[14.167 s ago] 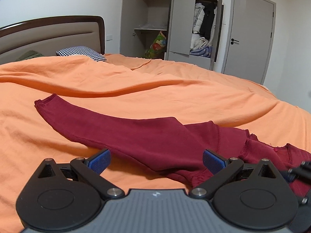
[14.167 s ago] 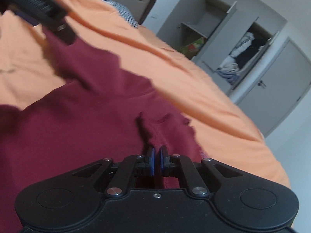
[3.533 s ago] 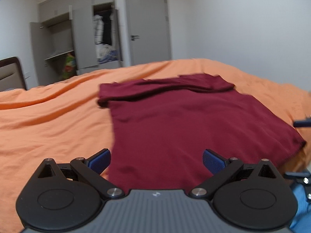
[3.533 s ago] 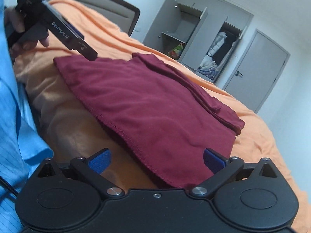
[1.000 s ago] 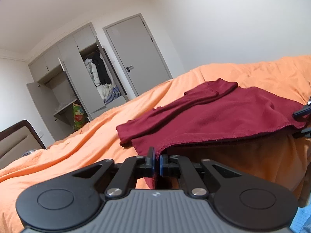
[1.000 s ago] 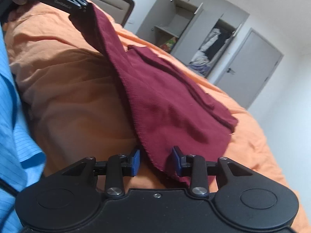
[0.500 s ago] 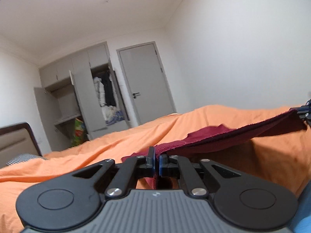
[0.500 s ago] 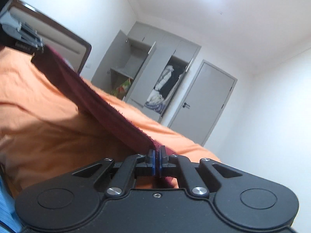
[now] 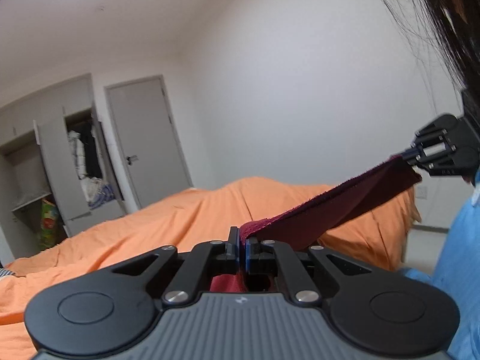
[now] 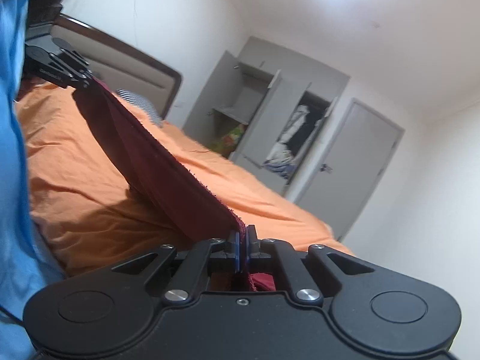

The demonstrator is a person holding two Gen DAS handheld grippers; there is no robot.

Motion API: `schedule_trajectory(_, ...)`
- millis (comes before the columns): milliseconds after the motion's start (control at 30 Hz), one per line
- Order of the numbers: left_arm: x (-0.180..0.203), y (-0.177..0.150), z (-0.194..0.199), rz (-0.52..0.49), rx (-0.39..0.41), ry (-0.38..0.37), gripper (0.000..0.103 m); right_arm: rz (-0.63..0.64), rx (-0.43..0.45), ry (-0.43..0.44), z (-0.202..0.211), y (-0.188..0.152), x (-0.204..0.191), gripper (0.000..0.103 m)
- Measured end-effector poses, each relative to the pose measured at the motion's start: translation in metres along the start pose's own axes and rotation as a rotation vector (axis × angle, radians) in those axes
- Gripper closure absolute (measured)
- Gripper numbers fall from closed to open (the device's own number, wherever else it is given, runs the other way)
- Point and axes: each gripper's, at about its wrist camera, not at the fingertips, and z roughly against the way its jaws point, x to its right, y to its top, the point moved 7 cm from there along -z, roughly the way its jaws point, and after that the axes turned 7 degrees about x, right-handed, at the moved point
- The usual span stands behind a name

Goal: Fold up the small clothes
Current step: 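Lift the hem with both grippers and fold it over toward the collar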

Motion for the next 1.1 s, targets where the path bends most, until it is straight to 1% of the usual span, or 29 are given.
schedule_trajectory(133, -0.008, -0.016, -0.012, 0.008, -0.051, -0.033, 0.1, 0.089, -0.046, 0.041, -0.013, -0.006, -0.01, 0.1)
schedule_trajectory(233, -0.016, -0.026, -0.026, 0.004, -0.1, -0.035, 0.1, 0.131, -0.061, 0.038, -0.024, -0.013, -0.011, 0.1)
schedule_trajectory(300, -0.018, -0.028, -0.039, -0.009, -0.125, -0.026, 0.1, 0.147, -0.06, 0.031, -0.04, -0.016, -0.008, 0.1)
schedule_trajectory(400, -0.032, -0.022, -0.066, -0.02, -0.139, 0.024, 0.1, 0.198, -0.042, -0.007, -0.072, -0.019, 0.002, 0.1)
schedule_trajectory(500, -0.058, -0.015, -0.096, 0.021, -0.15, 0.059, 0.1, 0.236, -0.018, -0.023, -0.11, -0.021, 0.015, 0.1)
schedule_trajectory(600, -0.084, -0.014, -0.131, 0.033, -0.16, 0.065, 0.099, 0.255, -0.009, -0.004, -0.153, -0.025, 0.035, 0.1)
schedule_trajectory(667, -0.098, -0.019, -0.159, 0.038, -0.184, 0.063, 0.099, 0.255, -0.017, 0.022, -0.185, -0.032, 0.049, 0.1)
schedule_trajectory(733, -0.116, -0.027, -0.19, 0.058, -0.22, 0.061, 0.099, 0.233, -0.046, 0.05, -0.218, -0.042, 0.063, 0.1)
schedule_trajectory(800, -0.132, -0.038, -0.219, 0.099, -0.252, 0.066, 0.099, 0.202, -0.076, 0.065, -0.251, -0.053, 0.072, 0.1)
schedule_trajectory(933, -0.16, -0.071, -0.271, 0.18, -0.337, 0.08, 0.099, 0.159, -0.159, 0.087, -0.316, -0.078, 0.08, 0.1)
schedule_trajectory(1033, -0.179, -0.101, -0.303, 0.26, -0.409, 0.073, 0.099, 0.097, -0.23, 0.124, -0.361, -0.096, 0.08, 0.1)
schedule_trajectory(1100, -0.191, -0.122, -0.317, 0.328, -0.454, 0.07, 0.099, 0.069, -0.276, 0.151, -0.382, -0.108, 0.077, 0.099)
